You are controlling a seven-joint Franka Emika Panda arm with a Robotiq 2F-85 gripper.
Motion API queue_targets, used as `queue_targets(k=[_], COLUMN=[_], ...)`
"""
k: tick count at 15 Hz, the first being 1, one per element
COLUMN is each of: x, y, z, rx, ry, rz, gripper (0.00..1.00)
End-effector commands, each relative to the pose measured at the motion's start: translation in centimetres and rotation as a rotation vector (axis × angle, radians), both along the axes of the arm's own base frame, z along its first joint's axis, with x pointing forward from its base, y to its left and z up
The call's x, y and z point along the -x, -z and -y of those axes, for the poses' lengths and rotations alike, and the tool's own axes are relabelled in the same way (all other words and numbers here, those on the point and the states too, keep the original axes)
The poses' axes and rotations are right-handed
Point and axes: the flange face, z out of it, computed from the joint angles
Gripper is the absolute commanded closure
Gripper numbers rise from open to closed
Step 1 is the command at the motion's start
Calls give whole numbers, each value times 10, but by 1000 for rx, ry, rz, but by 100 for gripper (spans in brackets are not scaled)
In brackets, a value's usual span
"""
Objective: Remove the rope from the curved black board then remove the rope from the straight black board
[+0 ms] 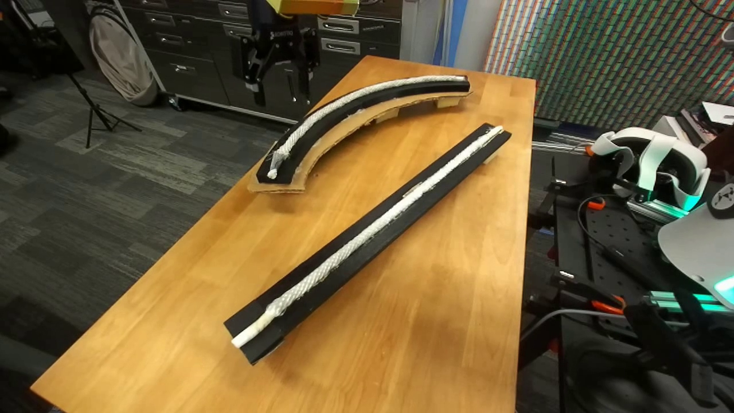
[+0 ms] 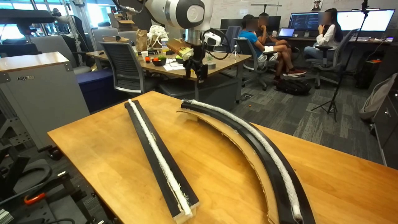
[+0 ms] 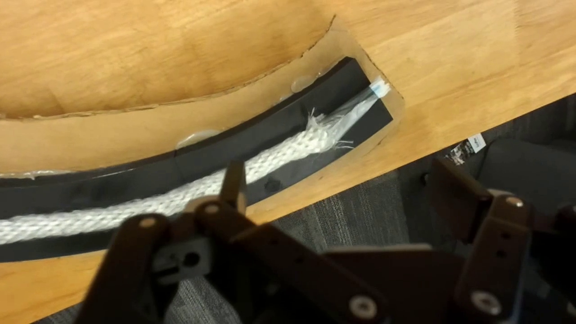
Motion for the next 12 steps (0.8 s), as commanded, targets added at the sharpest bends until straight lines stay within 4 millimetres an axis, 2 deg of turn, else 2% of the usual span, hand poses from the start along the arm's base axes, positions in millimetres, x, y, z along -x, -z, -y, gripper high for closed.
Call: queue_targets(k=[1, 3, 6, 10, 12], x=[1, 1, 4, 7, 8], y=[-5, 4, 22, 45, 56], z=[8, 17, 18, 6, -4], rx=[4, -10, -32, -48, -39], ry=[21, 60, 94, 101, 92], rz=[30, 41, 40, 28, 24], gripper=[0, 0, 1, 1, 5])
